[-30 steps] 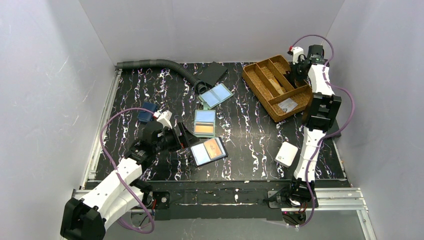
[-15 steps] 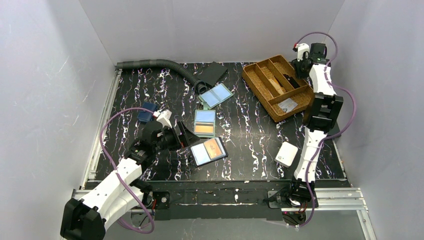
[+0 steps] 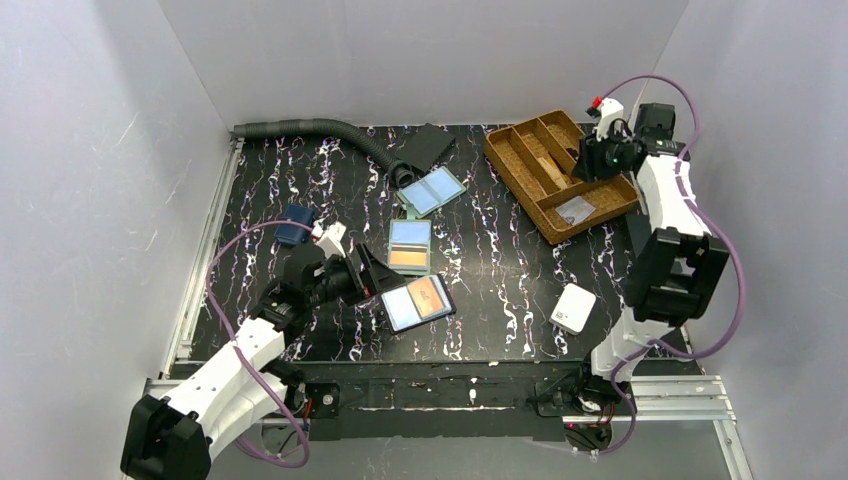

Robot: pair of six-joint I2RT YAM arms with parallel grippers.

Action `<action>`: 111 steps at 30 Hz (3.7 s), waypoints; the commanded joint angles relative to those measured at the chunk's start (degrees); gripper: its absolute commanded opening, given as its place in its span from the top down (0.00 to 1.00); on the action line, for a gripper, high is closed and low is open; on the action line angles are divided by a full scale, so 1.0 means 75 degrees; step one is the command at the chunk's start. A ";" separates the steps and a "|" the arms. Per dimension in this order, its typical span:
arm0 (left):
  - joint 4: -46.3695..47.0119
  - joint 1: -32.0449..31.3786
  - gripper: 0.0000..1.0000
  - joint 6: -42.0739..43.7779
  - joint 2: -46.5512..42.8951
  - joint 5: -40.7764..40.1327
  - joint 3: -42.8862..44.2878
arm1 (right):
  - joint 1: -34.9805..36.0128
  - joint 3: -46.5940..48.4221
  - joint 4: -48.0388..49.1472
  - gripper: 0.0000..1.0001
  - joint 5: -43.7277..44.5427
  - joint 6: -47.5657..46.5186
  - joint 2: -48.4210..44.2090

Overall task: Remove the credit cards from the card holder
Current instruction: Remove the credit card from the card holder.

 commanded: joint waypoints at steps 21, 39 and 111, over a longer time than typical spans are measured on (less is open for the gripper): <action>-0.0435 -0.0639 0.02 -0.0569 -0.1164 0.0494 -0.0626 | -0.0018 -0.4517 -0.0013 0.44 -0.4625 0.0109 -0.3424; -0.0866 -0.2245 0.02 -0.0553 -0.0504 -0.1234 0.0011 | 0.0069 -0.5595 0.0743 0.42 -0.5575 0.0367 -0.3604; -0.0031 -0.2711 0.45 -0.1011 0.2487 -0.3096 0.0682 | 0.5871 -0.4750 0.2798 0.83 -0.2647 0.3722 -0.0973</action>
